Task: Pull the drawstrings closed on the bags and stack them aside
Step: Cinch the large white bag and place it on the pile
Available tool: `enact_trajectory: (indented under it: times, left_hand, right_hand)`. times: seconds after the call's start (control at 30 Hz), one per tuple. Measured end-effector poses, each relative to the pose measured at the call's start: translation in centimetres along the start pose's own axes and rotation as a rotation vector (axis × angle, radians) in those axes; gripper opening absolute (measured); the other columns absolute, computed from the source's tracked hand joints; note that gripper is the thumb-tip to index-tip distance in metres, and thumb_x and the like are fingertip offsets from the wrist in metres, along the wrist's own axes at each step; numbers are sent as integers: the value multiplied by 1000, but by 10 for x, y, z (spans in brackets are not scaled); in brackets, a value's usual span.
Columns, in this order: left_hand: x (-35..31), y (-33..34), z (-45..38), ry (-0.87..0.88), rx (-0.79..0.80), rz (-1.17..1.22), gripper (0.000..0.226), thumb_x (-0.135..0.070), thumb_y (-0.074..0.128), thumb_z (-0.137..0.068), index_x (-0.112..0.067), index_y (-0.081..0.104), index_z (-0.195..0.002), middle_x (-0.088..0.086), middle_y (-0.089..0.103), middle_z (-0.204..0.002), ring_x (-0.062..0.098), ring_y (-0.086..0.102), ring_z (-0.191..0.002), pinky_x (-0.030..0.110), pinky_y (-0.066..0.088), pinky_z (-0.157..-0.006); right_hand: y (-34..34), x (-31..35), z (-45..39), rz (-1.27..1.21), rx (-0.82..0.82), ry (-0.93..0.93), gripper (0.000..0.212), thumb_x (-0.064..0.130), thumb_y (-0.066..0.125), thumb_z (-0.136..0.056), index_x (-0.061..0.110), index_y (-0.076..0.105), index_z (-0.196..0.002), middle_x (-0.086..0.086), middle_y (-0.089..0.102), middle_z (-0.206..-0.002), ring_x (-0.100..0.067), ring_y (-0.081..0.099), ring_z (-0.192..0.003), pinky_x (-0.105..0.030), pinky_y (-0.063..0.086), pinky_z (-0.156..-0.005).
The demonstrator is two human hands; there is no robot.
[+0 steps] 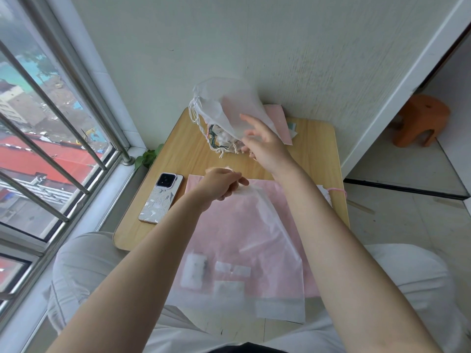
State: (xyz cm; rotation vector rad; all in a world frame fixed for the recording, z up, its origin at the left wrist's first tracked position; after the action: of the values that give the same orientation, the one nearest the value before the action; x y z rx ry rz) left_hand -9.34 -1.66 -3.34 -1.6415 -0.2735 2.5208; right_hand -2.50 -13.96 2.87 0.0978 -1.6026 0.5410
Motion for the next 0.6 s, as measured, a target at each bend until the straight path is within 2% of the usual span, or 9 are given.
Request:
enact_trajectory:
  times: [0.07,0.13,0.27,0.4,0.53,0.6]
  left_hand:
    - [0,-3,-1,-47,11,83,31,-18,45,-95,-7,74,-92,1,51,-64,13,36,-49,22,24,-46]
    - [-2,-5,-2,-81,4,160,31,-19,45,-92,-6,73,-91,1,53,-63,13,37,-48,23,25,-48]
    - [-4,-8,-4,-134,-19,223,25,-17,47,-86,-5,67,-78,6,55,-63,15,38,-45,23,26,-46]
    - [-3,-10,-3,-157,-38,255,23,-15,44,-87,-6,60,-73,8,55,-64,16,38,-44,23,26,-47]
    - [-5,-11,-2,-171,-11,261,23,-15,42,-89,-6,59,-75,9,56,-66,17,39,-46,24,27,-47]
    - [-6,-11,-2,-166,5,212,25,-16,43,-89,-6,61,-77,8,59,-67,17,41,-48,25,30,-49]
  right_hand:
    - [0,-12,1,101,24,46,30,12,51,-93,29,67,-113,1,67,-107,-11,64,-76,-19,45,-72]
    - [3,-24,8,187,91,100,23,6,56,-88,18,74,-96,-1,73,-92,-8,65,-74,-19,47,-71]
    - [9,-30,16,222,140,45,21,0,65,-80,19,74,-85,7,72,-77,6,63,-67,-9,46,-67]
    - [12,-32,16,267,145,10,14,10,73,-79,21,76,-87,7,74,-83,-9,69,-83,-21,53,-79]
    - [12,-32,16,317,92,-35,11,11,75,-78,20,75,-83,7,72,-80,-15,67,-79,-18,50,-73]
    - [13,-35,14,332,107,-42,10,9,74,-78,19,72,-82,2,70,-82,-19,65,-76,-24,51,-73]
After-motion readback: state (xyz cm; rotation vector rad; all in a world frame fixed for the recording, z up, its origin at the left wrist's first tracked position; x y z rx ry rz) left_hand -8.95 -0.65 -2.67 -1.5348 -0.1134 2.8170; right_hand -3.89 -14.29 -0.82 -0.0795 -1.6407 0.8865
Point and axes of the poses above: each hand's wrist, its own z-axis away from the middle knuckle, its own y-axis out of the palm, x = y × z, the point moved 3 cm from there along -z, towards the middle knuckle
